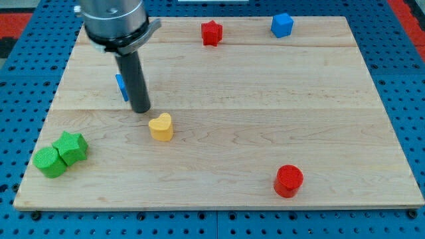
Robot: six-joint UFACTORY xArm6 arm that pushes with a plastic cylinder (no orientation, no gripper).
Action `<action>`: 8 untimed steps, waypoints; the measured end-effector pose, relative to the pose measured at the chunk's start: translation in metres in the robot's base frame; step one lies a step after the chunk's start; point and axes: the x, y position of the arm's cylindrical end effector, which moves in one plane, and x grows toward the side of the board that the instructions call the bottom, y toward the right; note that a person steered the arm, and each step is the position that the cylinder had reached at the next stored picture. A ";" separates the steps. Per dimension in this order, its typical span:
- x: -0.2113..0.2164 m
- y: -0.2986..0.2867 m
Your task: Place the yellow heart and the red circle parallel to each other
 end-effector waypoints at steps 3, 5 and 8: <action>0.001 0.015; 0.067 0.054; 0.082 -0.016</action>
